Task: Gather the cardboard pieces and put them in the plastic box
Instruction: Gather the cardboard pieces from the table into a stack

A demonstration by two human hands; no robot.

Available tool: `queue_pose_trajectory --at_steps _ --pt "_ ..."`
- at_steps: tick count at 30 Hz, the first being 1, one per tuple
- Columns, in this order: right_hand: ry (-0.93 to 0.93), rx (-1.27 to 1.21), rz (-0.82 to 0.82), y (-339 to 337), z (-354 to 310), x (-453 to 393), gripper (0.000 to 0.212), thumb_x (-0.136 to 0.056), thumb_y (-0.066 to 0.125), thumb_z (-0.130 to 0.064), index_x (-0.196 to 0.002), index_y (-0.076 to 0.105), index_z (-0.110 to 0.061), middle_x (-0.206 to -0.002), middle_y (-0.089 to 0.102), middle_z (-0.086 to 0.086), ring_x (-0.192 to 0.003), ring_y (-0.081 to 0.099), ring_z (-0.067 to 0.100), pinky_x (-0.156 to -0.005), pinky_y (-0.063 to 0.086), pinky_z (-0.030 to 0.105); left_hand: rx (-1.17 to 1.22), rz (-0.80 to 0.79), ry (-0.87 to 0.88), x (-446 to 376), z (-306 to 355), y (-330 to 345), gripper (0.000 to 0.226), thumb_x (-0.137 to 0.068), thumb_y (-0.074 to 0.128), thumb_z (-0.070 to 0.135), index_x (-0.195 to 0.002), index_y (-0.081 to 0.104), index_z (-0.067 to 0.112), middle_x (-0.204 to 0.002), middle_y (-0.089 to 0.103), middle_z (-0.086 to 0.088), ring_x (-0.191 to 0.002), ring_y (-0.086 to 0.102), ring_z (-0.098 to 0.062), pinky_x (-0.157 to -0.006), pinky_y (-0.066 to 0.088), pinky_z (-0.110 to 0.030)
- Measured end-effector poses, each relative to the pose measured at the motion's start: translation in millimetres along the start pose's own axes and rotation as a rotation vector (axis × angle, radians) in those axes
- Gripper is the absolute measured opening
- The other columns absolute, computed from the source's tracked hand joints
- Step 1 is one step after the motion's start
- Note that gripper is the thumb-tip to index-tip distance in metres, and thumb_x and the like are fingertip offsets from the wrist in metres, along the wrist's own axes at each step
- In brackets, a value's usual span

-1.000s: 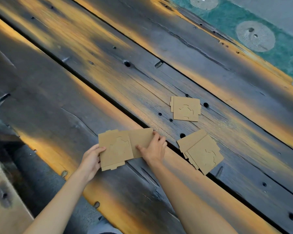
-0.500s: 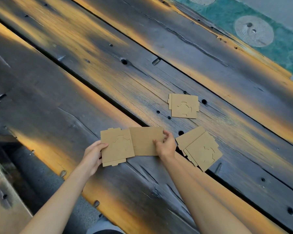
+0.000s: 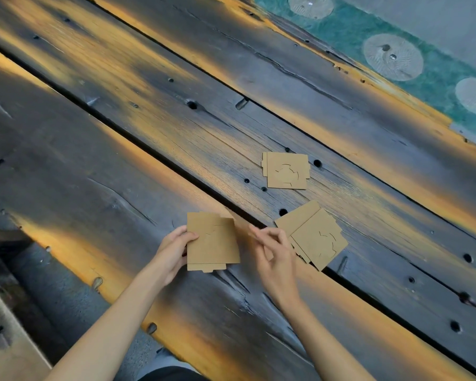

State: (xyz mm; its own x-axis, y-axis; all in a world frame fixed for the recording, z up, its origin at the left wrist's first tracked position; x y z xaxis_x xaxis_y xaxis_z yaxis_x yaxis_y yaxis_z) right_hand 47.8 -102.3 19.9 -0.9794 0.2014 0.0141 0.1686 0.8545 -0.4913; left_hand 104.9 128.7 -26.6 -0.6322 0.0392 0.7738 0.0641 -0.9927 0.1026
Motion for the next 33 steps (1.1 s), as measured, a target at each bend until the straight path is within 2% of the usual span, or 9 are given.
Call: queue_pose_trajectory --at_steps 5,8,11,14,20,25,27,30,33 --pt "-0.202 0.244 0.007 2.0 3.9 25.8 0.05 -0.09 0.065 -0.001 -0.132 0.069 -0.03 -0.119 0.061 0.003 -0.11 0.055 0.019 -0.095 0.043 0.027 -0.008 -0.107 0.011 17.3 -3.3 26.3 0.023 -0.099 0.058 0.017 -0.116 0.073 0.017 -0.112 0.077 -0.013 -0.106 0.07 -0.028 -0.082 0.061 -0.043" --pt "-0.263 0.362 -0.021 1.8 2.7 40.5 0.046 -0.093 0.055 -0.014 -0.134 0.066 -0.031 -0.121 0.063 0.005 -0.111 0.055 0.022 -0.096 0.044 0.033 0.005 -0.164 0.01 27.6 -6.2 38.6 0.026 -0.1 0.056 0.018 -0.121 0.072 0.017 -0.113 0.077 -0.014 -0.105 0.072 -0.029 -0.088 0.06 -0.047" --pt "-0.238 0.443 -0.065 2.4 1.9 52.0 0.048 -0.091 0.054 -0.02 -0.135 0.064 -0.035 -0.126 0.063 0.002 -0.114 0.053 0.023 -0.093 0.047 0.038 0.045 -0.202 -0.002 33.5 -9.7 48.2 0.029 -0.101 0.053 0.018 -0.125 0.068 0.012 -0.118 0.075 -0.019 -0.105 0.071 -0.031 -0.093 0.059 -0.052" --pt "-0.219 0.469 -0.107 2.9 -0.2 63.0 0.049 -0.089 0.057 -0.022 -0.135 0.062 -0.038 -0.131 0.061 0.0 -0.119 0.052 0.022 -0.091 0.047 0.039 0.09 -0.209 -0.029 38.3 -13.1 56.2 0.033 -0.103 0.048 0.021 -0.129 0.063 0.006 -0.122 0.072 -0.023 -0.103 0.07 -0.03 -0.084 0.061 -0.048" --pt "-0.194 0.416 -0.166 2.0 -1.1 75.1 0.05 -0.092 0.056 -0.028 -0.139 0.055 -0.043 -0.141 0.054 -0.002 -0.128 0.047 0.018 -0.097 0.042 0.036 0.068 -0.255 -0.001 41.7 -19.9 63.2 0.028 -0.102 0.053 0.02 -0.123 0.069 0.01 -0.115 0.076 -0.017 -0.093 0.073 -0.023 -0.069 0.061 -0.038" --pt "-0.159 0.431 -0.272 7.5 8.7 75.7 0.055 -0.093 0.05 -0.035 -0.146 0.043 -0.047 -0.153 0.042 -0.005 -0.136 0.036 0.015 -0.105 0.036 0.037 0.044 -0.202 0.013 34.7 -22.7 63.3 0.027 -0.102 0.052 0.014 -0.123 0.068 0.008 -0.117 0.076 -0.017 -0.102 0.073 -0.028 -0.084 0.061 -0.046" --pt "-0.149 0.435 -0.313 8.6 14.1 67.0 0.056 -0.094 0.046 -0.036 -0.149 0.039 -0.048 -0.157 0.037 -0.005 -0.14 0.032 0.014 -0.109 0.033 0.038 0.011 -0.184 0.028 29.1 -17.0 66.5 0.026 -0.103 0.05 0.013 -0.121 0.069 0.01 -0.115 0.078 -0.015 -0.104 0.073 -0.029 -0.082 0.061 -0.046" --pt "-0.156 0.424 -0.315 8.7 21.1 49.5 0.053 -0.096 0.048 -0.041 -0.148 0.04 -0.047 -0.158 0.035 -0.006 -0.141 0.03 0.014 -0.11 0.03 0.036 -0.025 -0.159 0.039 19.0 -4.7 73.8 0.025 -0.103 0.049 0.012 -0.117 0.07 0.011 -0.112 0.079 -0.013 -0.104 0.073 -0.027 -0.076 0.062 -0.042" --pt "-0.152 0.341 -0.272 4.5 26.0 18.3 0.044 -0.098 0.049 -0.044 -0.142 0.051 -0.042 -0.153 0.041 -0.01 -0.136 0.035 0.01 -0.108 0.031 0.032 -0.036 -0.124 0.061 3.6 12.6 80.6 0.024 -0.103 0.049 0.012 -0.116 0.07 0.012 -0.109 0.079 -0.012 -0.102 0.072 -0.027 -0.077 0.062 -0.042"
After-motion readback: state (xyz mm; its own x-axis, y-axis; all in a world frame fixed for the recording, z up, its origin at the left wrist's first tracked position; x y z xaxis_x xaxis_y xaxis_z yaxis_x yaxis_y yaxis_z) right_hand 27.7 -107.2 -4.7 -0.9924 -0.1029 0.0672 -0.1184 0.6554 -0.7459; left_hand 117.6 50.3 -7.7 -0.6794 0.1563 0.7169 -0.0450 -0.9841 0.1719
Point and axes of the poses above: each hand's wrist, its own x-axis away from the middle knuckle, its own y-axis out of the palm, z = x × y, the point moved 1 cm from there along -x, towards the middle knuckle
